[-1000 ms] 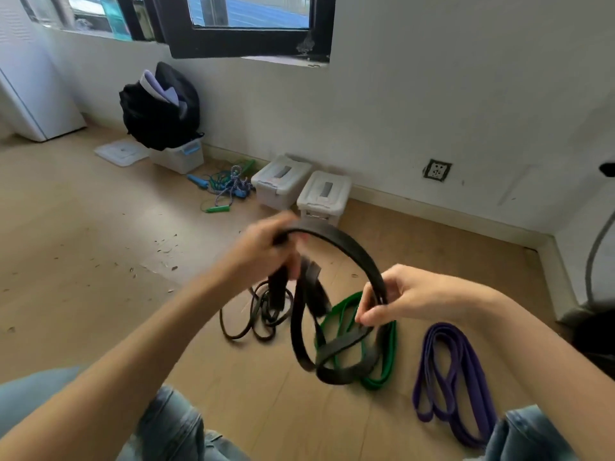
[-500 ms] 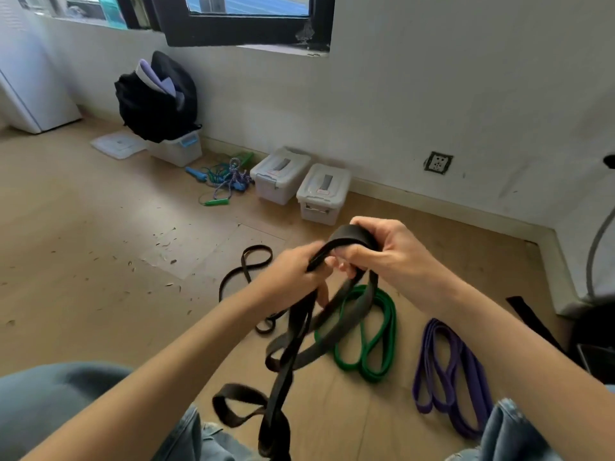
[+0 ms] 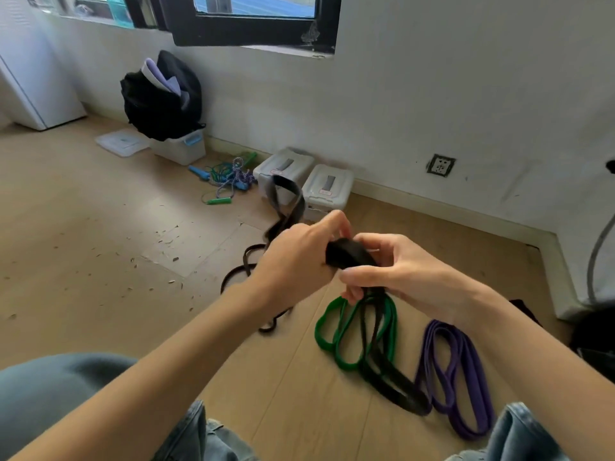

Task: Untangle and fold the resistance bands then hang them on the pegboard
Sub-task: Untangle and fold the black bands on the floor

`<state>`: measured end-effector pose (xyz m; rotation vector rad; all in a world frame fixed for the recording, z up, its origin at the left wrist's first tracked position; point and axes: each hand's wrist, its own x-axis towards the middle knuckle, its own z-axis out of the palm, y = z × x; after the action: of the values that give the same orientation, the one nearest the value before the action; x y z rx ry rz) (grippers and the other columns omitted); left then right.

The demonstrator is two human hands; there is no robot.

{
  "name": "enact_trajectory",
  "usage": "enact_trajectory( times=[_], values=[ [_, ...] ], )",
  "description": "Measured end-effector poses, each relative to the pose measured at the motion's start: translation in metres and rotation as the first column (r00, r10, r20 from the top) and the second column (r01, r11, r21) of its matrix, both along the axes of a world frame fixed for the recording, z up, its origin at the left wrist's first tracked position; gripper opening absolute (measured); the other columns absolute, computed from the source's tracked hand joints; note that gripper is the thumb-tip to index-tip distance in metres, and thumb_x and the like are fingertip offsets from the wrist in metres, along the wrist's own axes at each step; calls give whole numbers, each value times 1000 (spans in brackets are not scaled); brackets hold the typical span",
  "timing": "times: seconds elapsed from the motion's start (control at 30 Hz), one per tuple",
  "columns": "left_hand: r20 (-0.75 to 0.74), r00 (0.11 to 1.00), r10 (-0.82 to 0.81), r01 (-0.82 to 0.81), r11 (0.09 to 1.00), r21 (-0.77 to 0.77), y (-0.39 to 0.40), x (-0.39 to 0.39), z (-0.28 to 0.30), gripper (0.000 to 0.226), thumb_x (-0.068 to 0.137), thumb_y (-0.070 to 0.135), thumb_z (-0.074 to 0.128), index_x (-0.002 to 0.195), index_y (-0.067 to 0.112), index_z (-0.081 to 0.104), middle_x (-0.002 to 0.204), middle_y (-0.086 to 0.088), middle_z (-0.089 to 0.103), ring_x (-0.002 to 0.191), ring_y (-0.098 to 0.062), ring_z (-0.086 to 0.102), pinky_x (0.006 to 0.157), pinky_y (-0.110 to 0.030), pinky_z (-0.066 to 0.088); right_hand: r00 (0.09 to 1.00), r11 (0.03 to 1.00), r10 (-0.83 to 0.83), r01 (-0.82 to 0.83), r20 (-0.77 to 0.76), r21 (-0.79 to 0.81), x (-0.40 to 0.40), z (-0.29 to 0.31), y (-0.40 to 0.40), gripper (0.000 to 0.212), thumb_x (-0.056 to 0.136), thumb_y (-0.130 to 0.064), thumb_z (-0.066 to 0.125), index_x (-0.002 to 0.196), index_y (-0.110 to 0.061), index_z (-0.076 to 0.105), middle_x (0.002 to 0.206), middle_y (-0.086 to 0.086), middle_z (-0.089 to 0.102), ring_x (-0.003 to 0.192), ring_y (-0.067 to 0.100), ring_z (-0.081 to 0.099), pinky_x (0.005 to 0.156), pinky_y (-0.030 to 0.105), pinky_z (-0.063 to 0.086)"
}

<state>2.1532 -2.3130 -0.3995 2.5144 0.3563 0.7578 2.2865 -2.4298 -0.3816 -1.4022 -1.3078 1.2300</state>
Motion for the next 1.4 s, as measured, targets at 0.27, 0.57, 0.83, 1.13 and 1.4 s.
enact_trajectory(
  times=[0.27,0.57,0.83,1.13,1.4],
  values=[
    [-409,903,133,-226,956,-188,47,-26,-76,10,86,6,57,95,9,59,81,-2,61,83,-25,63,69,-26,47,998,998,-54,54,13,36,19,9,-1,22,77,-26,70,89,-10,63,63,-5,63,57,10,58,64,26,52],
    [-243,969,-37,0,989,-151,17,-8,-40,21,82,-2,57,97,12,56,74,16,52,66,1,52,57,-5,41,992,964,-7,40,123,-262,-1,-42,3,38,76,-31,73,111,-26,61,109,-4,67,99,11,65,89,30,52],
    [-369,927,70,-125,984,-127,5,-5,-32,33,80,-5,50,106,15,43,89,-6,59,81,-24,60,68,-36,53,970,983,-52,91,237,-159,-20,-57,13,32,73,-34,76,100,-27,60,91,-8,69,83,0,65,75,15,48],
    [-396,851,-345,-24,727,-687,28,-16,-54,23,79,36,69,95,27,56,87,9,65,81,-6,65,72,-19,52,861,898,-432,437,-270,-42,20,-32,11,6,67,-10,53,67,-14,59,53,-1,51,49,12,48,56,26,49],
    [-335,928,-164,-103,751,-652,45,-29,-28,36,76,8,71,105,25,56,96,3,65,77,-12,69,68,-19,55,712,776,-600,629,364,51,38,-44,4,12,86,-12,55,74,-14,54,64,1,51,57,14,43,62,35,39]
  ],
)
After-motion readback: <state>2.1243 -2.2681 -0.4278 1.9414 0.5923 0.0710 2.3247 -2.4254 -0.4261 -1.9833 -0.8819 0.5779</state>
